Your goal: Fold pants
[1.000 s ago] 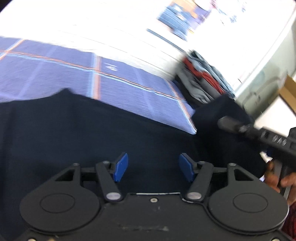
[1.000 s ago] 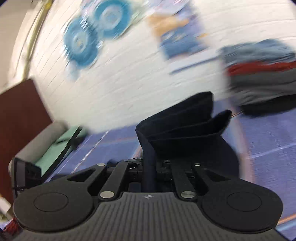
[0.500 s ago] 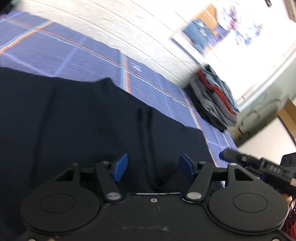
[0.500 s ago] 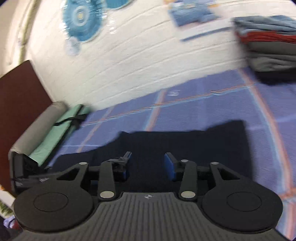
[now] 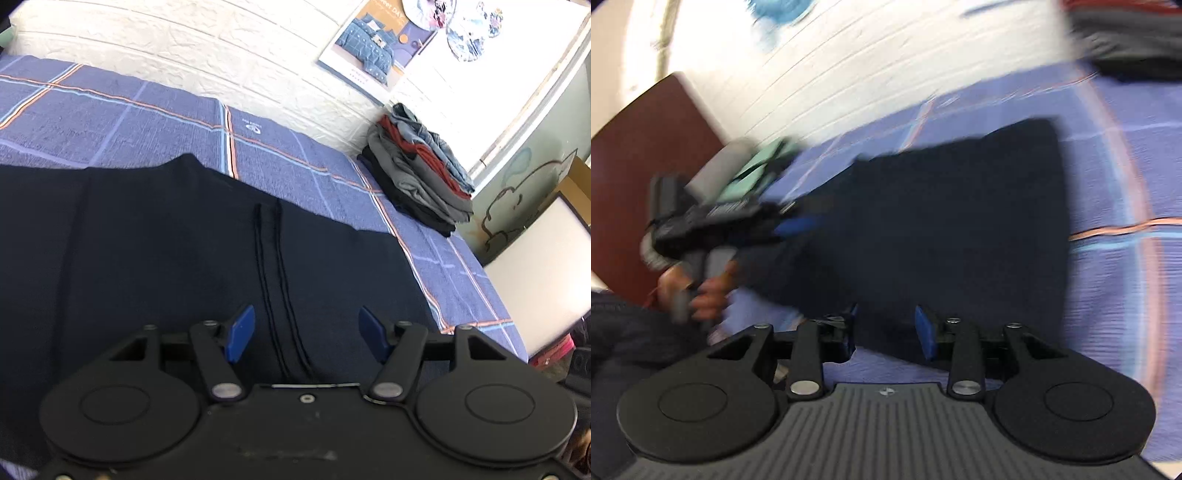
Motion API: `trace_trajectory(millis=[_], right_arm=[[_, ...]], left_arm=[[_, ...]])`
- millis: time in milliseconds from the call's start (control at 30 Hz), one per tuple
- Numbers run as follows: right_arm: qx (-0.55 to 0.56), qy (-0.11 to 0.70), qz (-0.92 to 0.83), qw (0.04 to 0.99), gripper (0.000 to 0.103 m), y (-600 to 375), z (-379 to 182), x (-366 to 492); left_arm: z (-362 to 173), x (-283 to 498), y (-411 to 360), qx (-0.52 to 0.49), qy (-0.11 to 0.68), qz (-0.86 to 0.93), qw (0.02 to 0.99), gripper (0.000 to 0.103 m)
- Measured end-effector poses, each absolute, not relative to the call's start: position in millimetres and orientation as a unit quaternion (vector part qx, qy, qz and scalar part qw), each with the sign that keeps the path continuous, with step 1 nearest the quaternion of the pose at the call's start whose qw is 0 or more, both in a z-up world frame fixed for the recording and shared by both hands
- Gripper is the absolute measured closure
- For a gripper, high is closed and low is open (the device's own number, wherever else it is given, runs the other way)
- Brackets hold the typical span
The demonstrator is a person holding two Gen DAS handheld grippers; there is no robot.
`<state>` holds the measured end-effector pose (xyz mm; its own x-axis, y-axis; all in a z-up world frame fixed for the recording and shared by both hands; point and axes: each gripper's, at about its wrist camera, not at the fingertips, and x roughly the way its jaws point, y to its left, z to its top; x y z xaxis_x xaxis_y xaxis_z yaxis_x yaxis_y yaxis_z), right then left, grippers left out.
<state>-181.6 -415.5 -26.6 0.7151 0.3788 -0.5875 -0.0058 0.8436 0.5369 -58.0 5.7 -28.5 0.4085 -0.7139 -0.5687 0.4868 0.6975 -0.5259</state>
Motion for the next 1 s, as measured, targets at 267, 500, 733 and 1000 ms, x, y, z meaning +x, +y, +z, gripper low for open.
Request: trace_trajectory(millis=[267, 500, 733, 1000], right_arm=[[0.227, 0.388, 0.113, 0.886, 0.048, -405.7, -41.6, -185.9], [0.231, 0.353, 0.104, 0.901, 0.047, -401.3, -34.3, -171.2], [0.198, 0.391, 0.093, 0.894, 0.048, -390.4, -48.0, -158.2], [0.224, 0.337, 0.029, 0.914, 0.042, -428.9, -30.6, -155.4]], left_arm=[[-28.9, -79.0, 3.6, -0.111, 0.417, -0.365, 0.825, 0.034], [-36.5, -77.7, -8.6, -0.096, 0.422, -0.359, 0.827, 0.035], [-47.4, -74.9, 4.9, -0.108, 0.435, -0.341, 0.826, 0.035], [-20.2, -81.1, -3.2, -0.1, 0.405, -0.365, 0.832, 0.035]])
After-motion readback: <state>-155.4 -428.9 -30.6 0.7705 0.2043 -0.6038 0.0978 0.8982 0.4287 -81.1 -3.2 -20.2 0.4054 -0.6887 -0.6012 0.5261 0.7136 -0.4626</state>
